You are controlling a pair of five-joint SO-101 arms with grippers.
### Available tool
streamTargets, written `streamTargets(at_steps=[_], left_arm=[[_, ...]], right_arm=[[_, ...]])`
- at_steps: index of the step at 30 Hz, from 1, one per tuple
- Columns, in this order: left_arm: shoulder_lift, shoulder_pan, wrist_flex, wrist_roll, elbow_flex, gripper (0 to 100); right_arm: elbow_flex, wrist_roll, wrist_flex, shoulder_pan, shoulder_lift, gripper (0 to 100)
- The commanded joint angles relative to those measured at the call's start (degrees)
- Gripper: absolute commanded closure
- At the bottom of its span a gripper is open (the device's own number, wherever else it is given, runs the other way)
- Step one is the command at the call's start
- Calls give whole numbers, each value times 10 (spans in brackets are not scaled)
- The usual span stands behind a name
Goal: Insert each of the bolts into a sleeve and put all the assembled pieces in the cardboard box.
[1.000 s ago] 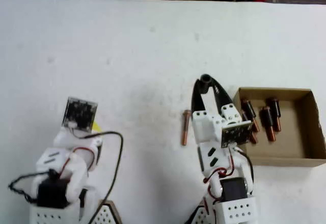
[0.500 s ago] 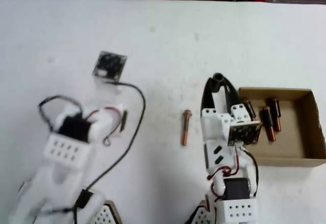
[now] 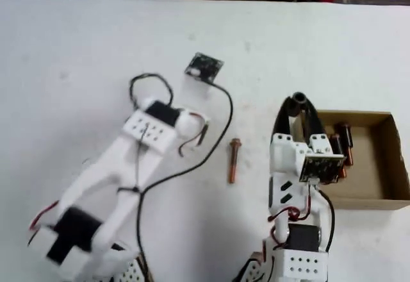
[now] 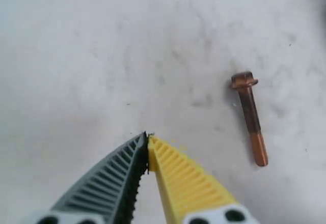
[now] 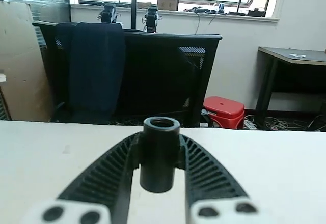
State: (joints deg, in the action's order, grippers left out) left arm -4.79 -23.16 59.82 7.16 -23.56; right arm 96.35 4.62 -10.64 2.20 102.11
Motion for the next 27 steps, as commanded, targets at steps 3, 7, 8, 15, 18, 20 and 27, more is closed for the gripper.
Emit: streamTargets(at_steps=[3, 7, 8, 15, 18, 20, 27], left_arm=[[118, -7, -9, 137, 125, 953], [176, -36, -9, 156, 163, 841], [188, -46, -9, 156, 171, 819], [263, -79, -10, 156, 232, 814], [301, -78, -10, 156, 249, 813], [320, -80, -10, 156, 260, 813], [370, -80, -10, 156, 297, 815]], right_arm=[[4, -7, 14, 20, 10, 981], [4, -7, 14, 17, 9, 981], [4, -7, 14, 18, 9, 981], [4, -7, 14, 19, 9, 981], [4, -7, 13, 19, 9, 981], [4, -7, 13, 19, 9, 981], [4, -7, 13, 18, 9, 981]])
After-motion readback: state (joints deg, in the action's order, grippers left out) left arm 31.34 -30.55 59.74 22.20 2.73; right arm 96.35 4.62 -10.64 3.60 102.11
